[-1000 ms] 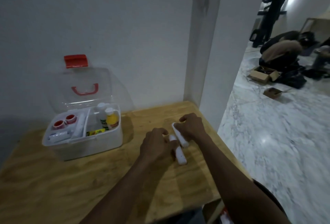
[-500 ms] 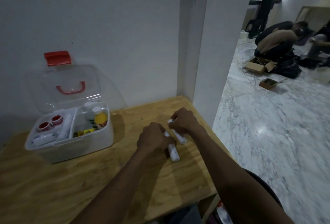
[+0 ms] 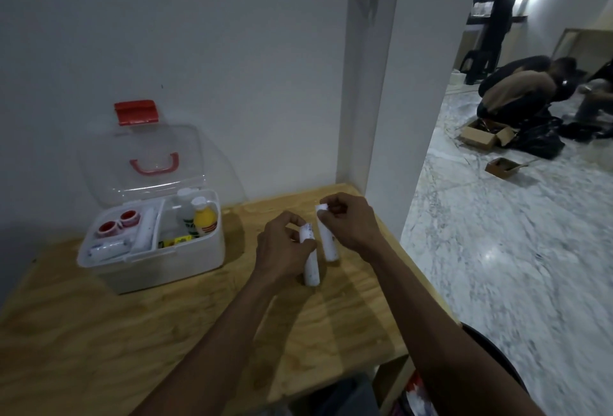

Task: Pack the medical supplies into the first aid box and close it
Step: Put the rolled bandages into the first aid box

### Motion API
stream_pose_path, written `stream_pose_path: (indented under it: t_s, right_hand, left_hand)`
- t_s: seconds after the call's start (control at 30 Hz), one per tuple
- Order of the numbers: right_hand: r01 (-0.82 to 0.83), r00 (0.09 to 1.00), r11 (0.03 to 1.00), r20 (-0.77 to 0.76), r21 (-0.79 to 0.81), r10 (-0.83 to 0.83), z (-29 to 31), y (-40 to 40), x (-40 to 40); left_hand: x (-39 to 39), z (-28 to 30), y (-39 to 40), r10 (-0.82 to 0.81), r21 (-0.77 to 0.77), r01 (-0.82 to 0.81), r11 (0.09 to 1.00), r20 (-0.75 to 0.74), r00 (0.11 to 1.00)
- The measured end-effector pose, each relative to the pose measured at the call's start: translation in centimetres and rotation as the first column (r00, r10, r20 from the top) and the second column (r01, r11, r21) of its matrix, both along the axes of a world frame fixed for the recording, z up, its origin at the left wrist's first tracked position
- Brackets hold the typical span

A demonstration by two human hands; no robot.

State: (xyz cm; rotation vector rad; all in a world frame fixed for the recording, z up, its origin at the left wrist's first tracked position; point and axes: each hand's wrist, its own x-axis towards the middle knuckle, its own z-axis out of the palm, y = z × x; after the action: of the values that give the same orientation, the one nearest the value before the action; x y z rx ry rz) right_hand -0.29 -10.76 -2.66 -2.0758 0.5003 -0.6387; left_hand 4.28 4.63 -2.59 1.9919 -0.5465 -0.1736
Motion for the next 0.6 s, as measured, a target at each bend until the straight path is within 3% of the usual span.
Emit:
stream_pose_path:
  t_s: [0.13,0.3,0.6]
  right_hand:
    - [-0.033,0.991,0.997,0.134,0.063,0.025,1.5,2.0,0.2]
    - [-0.031,0.963,0.999,0.267,0.015,0.026,3.6,5.3,1.5]
    - [-0.082,0.898,0.997,0.433,-0.014,0.08,7.6,11.6,5.3]
  left_hand:
    - [-0.1,1.6,2.2,0.032,-0.19,-0.014,0.982,0.093,0.995]
    - [0.7,5.0,6.1,0.162,-0.367,-0.063,0.928,0.245,0.956]
    - [5.8,9.4,14.3,0.39,-0.406,-0.241,0.881,0.336,0.857]
